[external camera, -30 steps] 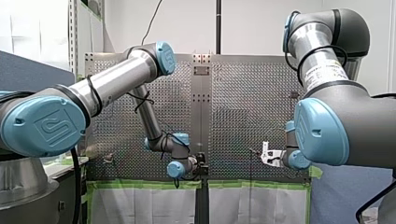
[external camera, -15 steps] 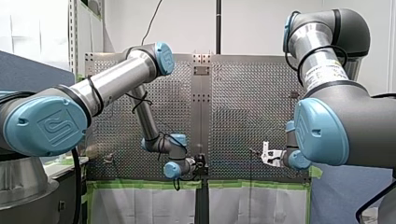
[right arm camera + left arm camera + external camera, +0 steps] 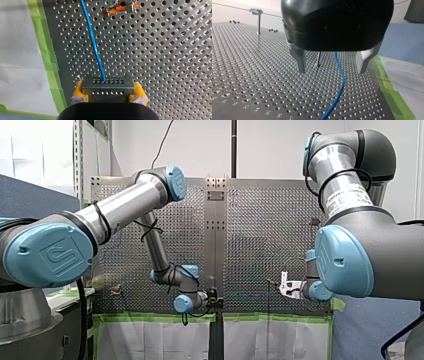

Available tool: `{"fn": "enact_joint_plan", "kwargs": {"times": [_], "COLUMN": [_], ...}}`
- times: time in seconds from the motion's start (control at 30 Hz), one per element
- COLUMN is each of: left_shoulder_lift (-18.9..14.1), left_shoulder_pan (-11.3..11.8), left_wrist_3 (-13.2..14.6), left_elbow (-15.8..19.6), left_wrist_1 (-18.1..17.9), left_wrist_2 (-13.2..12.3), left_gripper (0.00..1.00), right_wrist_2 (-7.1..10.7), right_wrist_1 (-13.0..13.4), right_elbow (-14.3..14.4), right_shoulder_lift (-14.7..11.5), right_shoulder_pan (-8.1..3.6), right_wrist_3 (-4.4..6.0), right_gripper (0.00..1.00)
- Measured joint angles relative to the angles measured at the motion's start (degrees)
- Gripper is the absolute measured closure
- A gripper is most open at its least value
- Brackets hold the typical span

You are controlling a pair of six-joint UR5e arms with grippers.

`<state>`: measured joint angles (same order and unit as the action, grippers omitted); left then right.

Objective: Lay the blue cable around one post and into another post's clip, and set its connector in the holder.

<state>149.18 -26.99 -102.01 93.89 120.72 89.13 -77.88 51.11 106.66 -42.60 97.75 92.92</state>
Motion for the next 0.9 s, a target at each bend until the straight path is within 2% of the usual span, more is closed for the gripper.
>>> {"fn": "enact_joint_plan", "kwargs": {"times": [0.23, 0.57, 0.9], "left_shoulder_lift": [0.22, 0.43, 0.41], "left_shoulder_pan": [-0.63, -0.15, -0.11], "left_wrist_3": [1.32, 3.34, 5.51], "left_elbow": [-2.45, -3.01, -3.02], "left_wrist_1": [3.02, 4.99, 3.53], "left_wrist_2": [3.46, 7.04, 7.86], "left_gripper": [0.0, 0.0, 0.0], "right_wrist_2": [-0.06, -0.09, -0.01], "right_wrist_1": [-0.05, -0.07, -0.13], "right_elbow": [0.0, -0.03, -0.02], "right_shoulder_lift": [0.0, -0.02, -0.02], "right_shoulder_pan": [0.1, 0.14, 0.07], "right_wrist_3": [0.0, 0.0, -0.07], "right_gripper": [1.0, 1.0, 1.0]}}
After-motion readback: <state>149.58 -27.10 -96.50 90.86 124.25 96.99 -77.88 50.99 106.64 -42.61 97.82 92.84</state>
